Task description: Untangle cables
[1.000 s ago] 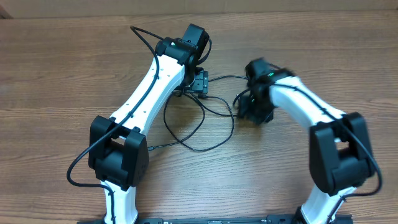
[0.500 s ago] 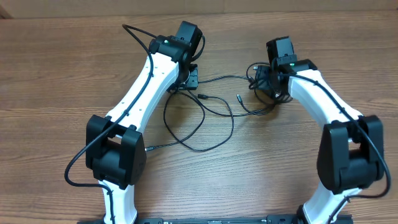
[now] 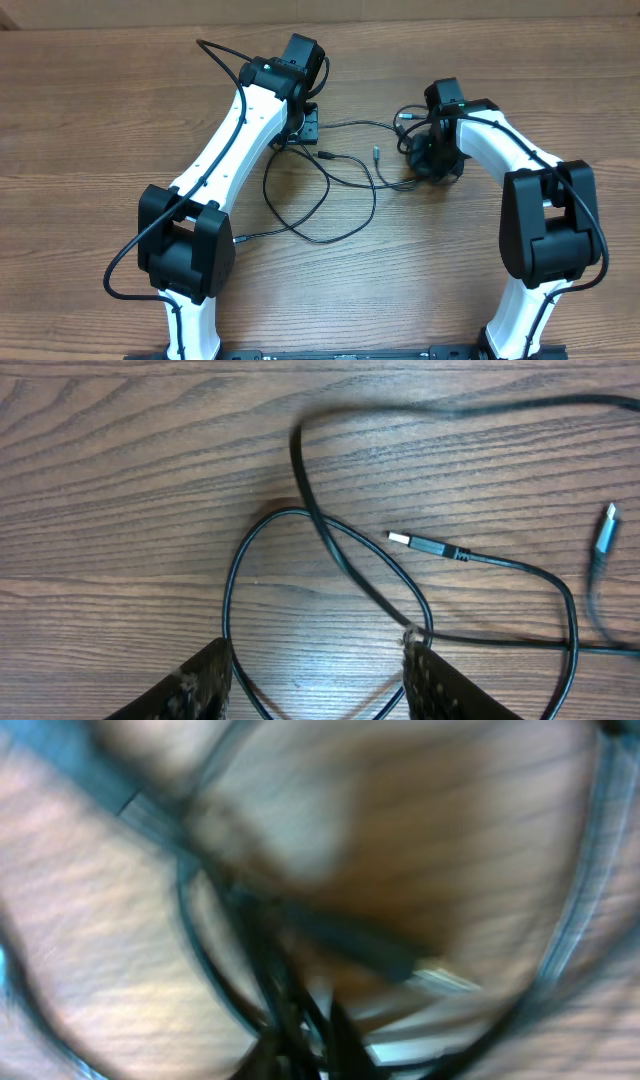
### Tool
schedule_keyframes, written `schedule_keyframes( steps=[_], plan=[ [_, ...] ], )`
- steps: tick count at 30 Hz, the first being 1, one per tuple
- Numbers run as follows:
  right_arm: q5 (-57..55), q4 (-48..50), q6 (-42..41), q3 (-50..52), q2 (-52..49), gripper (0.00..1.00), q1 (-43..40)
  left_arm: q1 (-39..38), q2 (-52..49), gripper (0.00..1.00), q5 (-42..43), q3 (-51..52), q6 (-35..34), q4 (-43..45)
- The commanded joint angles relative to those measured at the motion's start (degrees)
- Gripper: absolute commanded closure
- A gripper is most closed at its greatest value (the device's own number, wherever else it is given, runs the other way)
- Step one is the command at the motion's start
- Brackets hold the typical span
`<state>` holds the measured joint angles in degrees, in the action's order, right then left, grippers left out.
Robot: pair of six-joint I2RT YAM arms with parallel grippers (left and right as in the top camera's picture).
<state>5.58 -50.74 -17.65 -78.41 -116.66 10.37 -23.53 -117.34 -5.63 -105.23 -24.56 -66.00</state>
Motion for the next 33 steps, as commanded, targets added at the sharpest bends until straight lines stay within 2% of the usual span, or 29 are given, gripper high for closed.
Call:
schedule_keyframes(
  steps=[1, 6, 9, 13, 16, 17, 18, 20, 22, 27, 30, 33],
  plan=[
    [17.33, -1.46, 1.44, 1.49, -2.25, 0.96, 6.32, 0.0, -0.15, 0.44, 0.15, 0.63, -0.79, 0.13],
    [20.02, -1.2, 1.4, 1.46, -2.25, 0.96, 14.78, 0.0, -0.15, 0.44, 0.15, 0.63, -0.74, -0.26],
    [20.02, -1.7, 1.4, 0.74, -1.51, 0.96, 16.31, 0.11, -0.15, 0.42, 0.0, 0.63, 1.7, -0.9],
    [20.09, -4.57, 2.67, -1.46, 2.45, 0.78, 14.21, 0.76, -0.15, 0.25, 0.79, 0.61, 4.37, -3.32],
    [20.0, -6.23, 4.28, -2.54, 6.08, 0.64, 11.93, 1.05, -0.15, 0.21, 6.14, 0.61, 9.73, -4.09],
    [20.0, -6.43, 4.24, -2.6, 7.58, 0.55, 10.6, 1.05, -0.15, 0.21, 10.47, 0.61, 13.27, -4.04],
    [20.0, -6.45, 4.2, -2.6, 8.37, 0.54, 9.66, 1.05, -0.15, 0.21, 14.03, 0.61, 15.85, -3.96],
    [19.98, -6.58, 3.87, -2.6, 9.31, 0.53, 6.75, 0.83, -0.15, 0.25, 22.93, 0.61, 21.07, -3.91],
    [19.47, -6.64, 1.38, -2.56, 9.29, 0.53, 3.21, 0.24, -0.15, 0.27, 27.78, 0.61, 22.27, -3.91],
    [18.34, -6.82, 0.7, -2.56, 9.18, 0.53, -4.98, -3.34, -0.2, 0.43, 27.5, 1.11, 22.21, -3.63],
    [12.37, -7.63, -0.59, -2.54, 9.18, 0.52, -8.26, -7.17, -0.55, 0.64, 27.47, 2.08, 21.73, -2.1],
    [8.92, -8.17, -0.57, -2.27, 9.18, 0.43, -10.16, -10.43, -1.01, 0.71, 26.88, 3.37, 20.15, 0.57]
  ],
)
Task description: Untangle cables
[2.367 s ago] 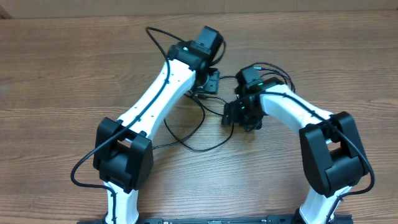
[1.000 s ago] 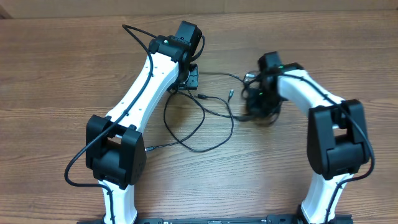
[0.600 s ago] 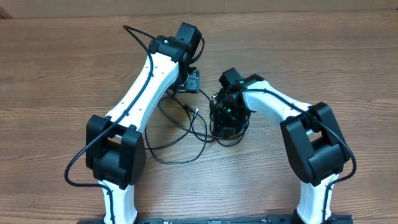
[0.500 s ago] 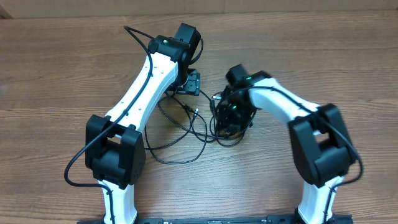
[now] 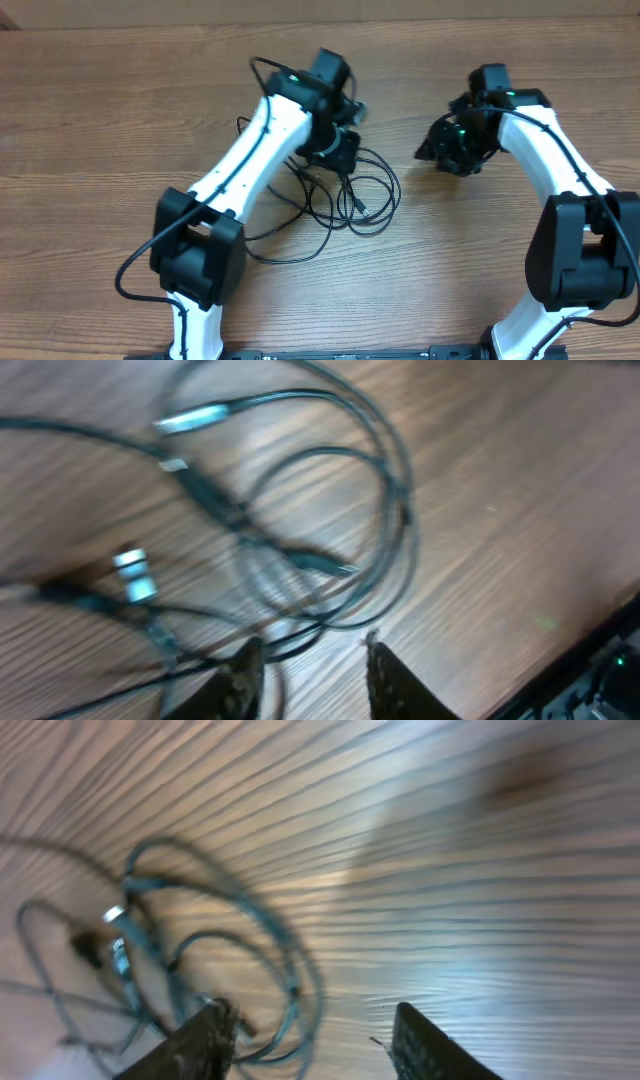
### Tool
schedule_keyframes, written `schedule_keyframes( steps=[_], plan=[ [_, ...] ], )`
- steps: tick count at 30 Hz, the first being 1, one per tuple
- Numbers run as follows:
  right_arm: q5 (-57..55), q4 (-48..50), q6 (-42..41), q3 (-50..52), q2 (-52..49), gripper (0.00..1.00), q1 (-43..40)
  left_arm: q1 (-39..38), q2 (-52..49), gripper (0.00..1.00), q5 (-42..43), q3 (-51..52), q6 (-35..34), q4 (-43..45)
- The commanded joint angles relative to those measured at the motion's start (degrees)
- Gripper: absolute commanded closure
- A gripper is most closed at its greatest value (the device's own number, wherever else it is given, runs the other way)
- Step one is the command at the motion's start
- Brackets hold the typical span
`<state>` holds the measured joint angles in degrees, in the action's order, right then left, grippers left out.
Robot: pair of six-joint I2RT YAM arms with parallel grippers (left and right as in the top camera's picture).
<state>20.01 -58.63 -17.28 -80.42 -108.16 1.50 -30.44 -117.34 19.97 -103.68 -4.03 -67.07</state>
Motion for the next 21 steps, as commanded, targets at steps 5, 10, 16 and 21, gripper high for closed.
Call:
schedule_keyframes(
  steps=[5, 10, 16, 21],
  plan=[
    [-10.73, 0.46, -0.92, 1.7, 0.68, 0.15, -1.95, -10.16, -1.55, 0.85, -4.44, 6.49, -5.46, 8.39],
    [-10.8, 1.81, -0.94, 1.99, 0.68, 0.0, -1.95, -14.6, -1.55, 0.87, -14.75, 11.37, -9.33, 13.97],
    [-10.97, 6.19, -0.92, 1.99, 0.68, 0.0, -1.95, -15.3, -1.55, 0.8, -18.01, 16.31, -12.92, 19.26],
    [-10.97, 7.45, -0.92, 1.99, 0.68, 0.0, -1.95, -15.37, -1.55, 0.74, -16.96, 18.4, -12.87, 22.86]
  ],
)
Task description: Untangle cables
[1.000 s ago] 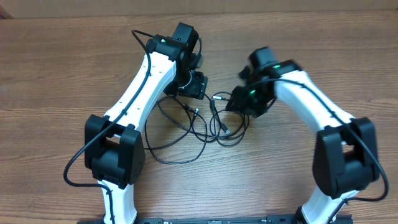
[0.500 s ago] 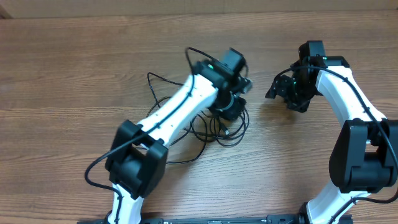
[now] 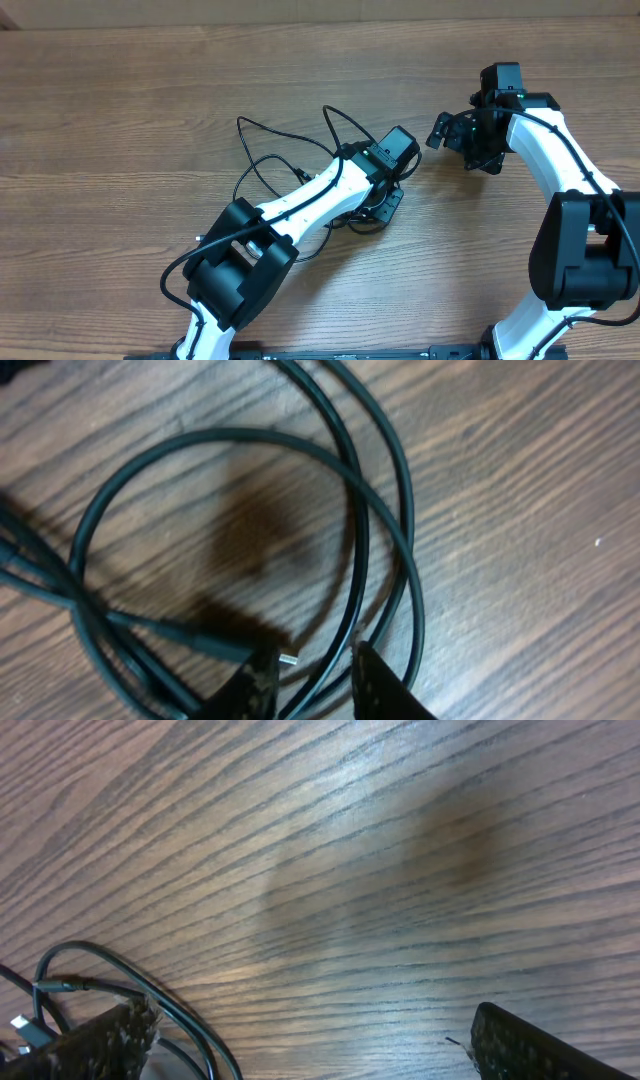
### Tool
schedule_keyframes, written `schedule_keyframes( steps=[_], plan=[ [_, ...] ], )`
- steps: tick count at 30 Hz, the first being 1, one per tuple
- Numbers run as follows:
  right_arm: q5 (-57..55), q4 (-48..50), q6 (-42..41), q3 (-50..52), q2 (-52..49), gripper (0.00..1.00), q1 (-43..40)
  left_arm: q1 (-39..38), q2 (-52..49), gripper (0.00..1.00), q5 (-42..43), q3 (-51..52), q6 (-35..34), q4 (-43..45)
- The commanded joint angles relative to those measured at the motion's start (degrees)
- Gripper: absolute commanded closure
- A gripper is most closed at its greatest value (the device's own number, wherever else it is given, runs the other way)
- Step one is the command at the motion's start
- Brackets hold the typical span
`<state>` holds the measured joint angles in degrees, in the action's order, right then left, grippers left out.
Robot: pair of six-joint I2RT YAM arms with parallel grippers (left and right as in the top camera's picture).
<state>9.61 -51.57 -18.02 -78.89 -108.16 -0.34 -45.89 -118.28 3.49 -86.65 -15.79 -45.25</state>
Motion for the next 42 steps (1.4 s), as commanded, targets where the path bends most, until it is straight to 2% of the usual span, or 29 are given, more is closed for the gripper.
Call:
schedule_keyframes(
  steps=[1, 5, 10, 13, 23, 30, 32, 33, 39, 42],
  plan=[
    [-0.57, 0.39, -0.17, 0.48, 0.68, 0.0, -0.11, 0.09, -0.61, 0.74, -0.46, 1.57, -1.11, 1.05],
    [-0.57, 0.39, -0.17, 0.46, 0.68, 0.0, -0.11, 0.11, -0.61, 0.81, -0.46, 2.34, 1.99, 0.96],
    [-0.57, 0.39, -0.17, 0.48, 0.68, 0.0, -0.11, 0.09, -0.61, 0.75, 5.55, 2.38, 12.79, 1.79],
    [-0.57, 0.42, -0.17, 0.46, 0.68, 0.0, -0.11, 0.09, -0.61, 0.74, 5.53, 2.4, 13.03, 2.05],
    [-0.57, 0.39, -0.17, 0.46, 0.68, 0.0, -0.11, 0.07, -3.13, 0.8, 5.46, 2.51, 12.15, 3.37],
    [-0.57, 0.39, -0.17, 0.46, 0.68, 0.0, -0.11, 0.09, -4.0, 0.79, 5.03, 2.54, 11.47, 4.92],
    [-0.57, 0.39, -0.17, 0.46, 0.68, 0.0, -0.11, 0.11, -4.0, 0.84, 4.94, 2.51, 11.47, 5.09],
    [-0.57, 0.39, -0.17, 0.46, 0.68, 0.0, -0.11, 0.11, -4.0, 0.96, 4.94, 2.51, 11.5, 5.07],
    [-0.57, 0.39, -0.17, 0.46, 0.68, 0.0, -0.11, 0.24, -3.82, 0.96, 4.9, 0.04, 11.5, 3.89],
    [-0.57, 0.39, -0.17, 0.46, 0.68, 0.0, -0.11, 0.46, -3.8, 0.96, 4.85, -3.72, 11.52, 0.5]
  ],
)
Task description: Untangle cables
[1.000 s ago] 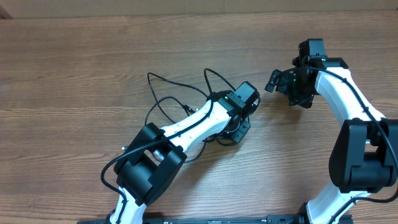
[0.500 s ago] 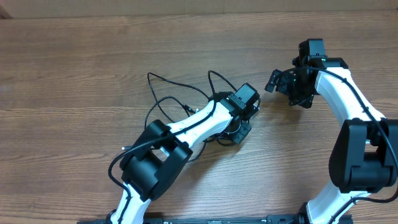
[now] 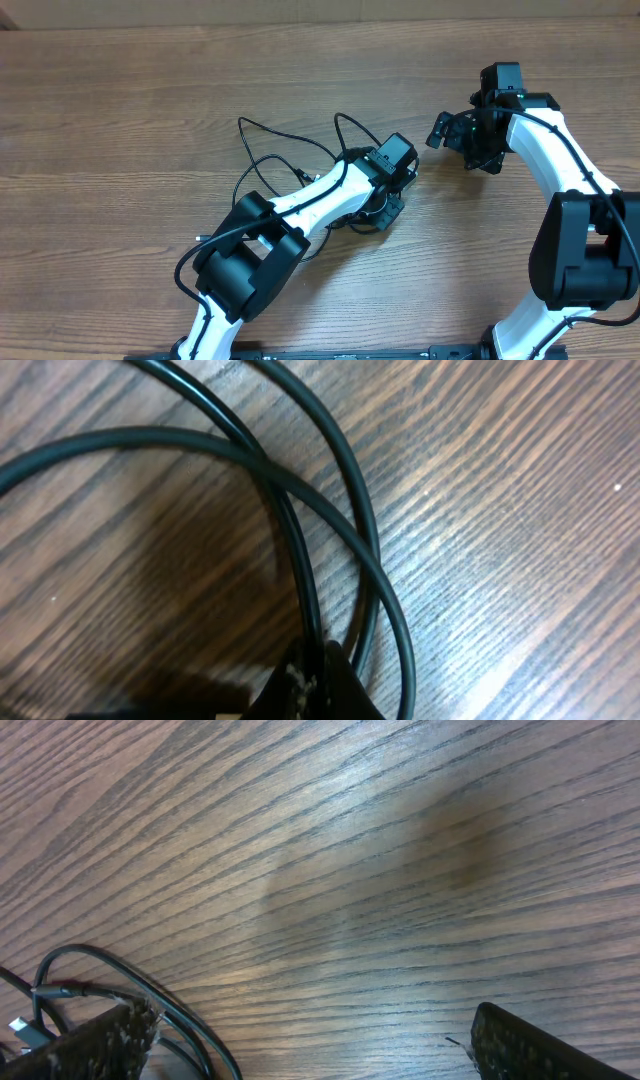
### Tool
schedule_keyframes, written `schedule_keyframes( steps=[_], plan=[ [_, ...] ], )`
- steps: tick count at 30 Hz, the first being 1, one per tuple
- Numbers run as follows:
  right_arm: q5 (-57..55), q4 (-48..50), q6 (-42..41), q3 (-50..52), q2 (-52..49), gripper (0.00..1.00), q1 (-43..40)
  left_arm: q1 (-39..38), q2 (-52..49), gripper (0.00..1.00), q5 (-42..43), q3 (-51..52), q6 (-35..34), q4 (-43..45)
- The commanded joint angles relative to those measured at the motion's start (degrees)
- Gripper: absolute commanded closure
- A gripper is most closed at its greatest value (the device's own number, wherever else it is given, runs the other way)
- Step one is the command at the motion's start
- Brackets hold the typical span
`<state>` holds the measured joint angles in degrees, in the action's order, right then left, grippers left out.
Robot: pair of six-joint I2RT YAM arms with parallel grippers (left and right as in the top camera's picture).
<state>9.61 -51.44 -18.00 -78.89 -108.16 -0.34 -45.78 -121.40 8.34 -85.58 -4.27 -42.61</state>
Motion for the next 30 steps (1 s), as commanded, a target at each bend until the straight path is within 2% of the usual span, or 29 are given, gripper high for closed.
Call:
schedule_keyframes(
  steps=[1, 7, 14, 20, 30],
  plan=[
    [-0.57, 0.26, -0.2, 0.46, 0.68, 0.0, -0.11, 0.48, -0.68, 0.96, 0.0, -6.95, 0.0, -4.2],
    [-0.57, 0.28, -0.2, 0.46, 0.68, 0.0, -0.11, 1.53, -0.68, 0.96, 0.02, -19.58, 0.02, -16.83],
    [-0.57, 0.28, -0.2, 0.46, 0.68, 0.0, -0.11, 2.67, -0.68, 0.96, 0.04, -34.62, 0.04, -27.12],
    [-0.57, 0.26, -0.2, 0.46, 0.68, 0.0, -0.11, 2.69, -0.68, 0.96, -0.04, -45.86, 6.36, -33.55],
    [-0.57, 0.28, -0.2, 0.46, 0.68, 0.0, -0.11, 2.69, -0.68, 0.96, -17.57, -63.69, 7.1, -36.68]
  ],
)
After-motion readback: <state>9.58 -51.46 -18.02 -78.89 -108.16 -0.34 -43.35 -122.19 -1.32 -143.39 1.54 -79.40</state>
